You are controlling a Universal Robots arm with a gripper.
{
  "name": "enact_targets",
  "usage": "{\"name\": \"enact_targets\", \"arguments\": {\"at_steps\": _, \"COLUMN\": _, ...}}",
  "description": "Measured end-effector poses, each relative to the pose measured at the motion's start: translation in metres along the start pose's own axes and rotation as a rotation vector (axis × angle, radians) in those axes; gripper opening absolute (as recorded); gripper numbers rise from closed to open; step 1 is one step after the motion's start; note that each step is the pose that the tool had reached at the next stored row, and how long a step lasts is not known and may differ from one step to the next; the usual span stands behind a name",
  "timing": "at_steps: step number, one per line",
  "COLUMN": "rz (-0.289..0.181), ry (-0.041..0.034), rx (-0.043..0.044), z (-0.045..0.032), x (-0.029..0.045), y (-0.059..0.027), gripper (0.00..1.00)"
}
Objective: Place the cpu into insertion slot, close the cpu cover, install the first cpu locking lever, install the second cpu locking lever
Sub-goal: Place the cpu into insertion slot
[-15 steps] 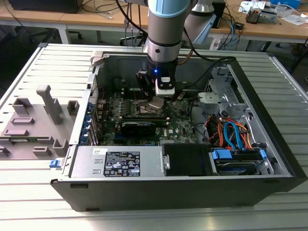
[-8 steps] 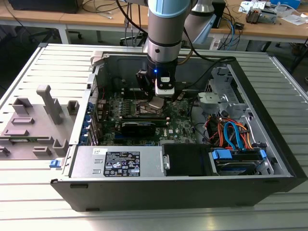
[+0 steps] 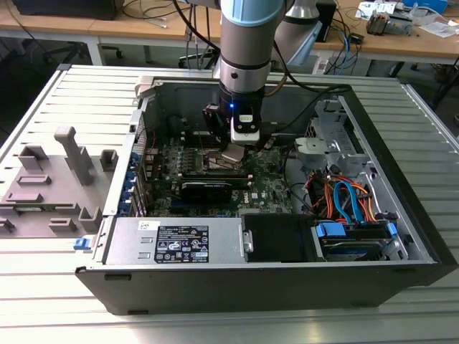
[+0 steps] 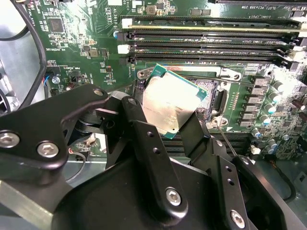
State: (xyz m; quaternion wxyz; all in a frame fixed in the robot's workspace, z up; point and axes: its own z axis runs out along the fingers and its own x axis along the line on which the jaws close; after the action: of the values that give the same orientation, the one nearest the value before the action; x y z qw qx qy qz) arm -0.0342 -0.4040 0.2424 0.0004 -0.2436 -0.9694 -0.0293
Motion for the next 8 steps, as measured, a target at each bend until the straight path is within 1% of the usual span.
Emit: {"name": "enact_targets", "arguments": {"at_steps": 8, "rz": 0.011, "ry": -0.0006, "rx": -0.0001, "z": 0.0000, "x": 0.0000, "y": 0.0000, "gripper": 0.55}}
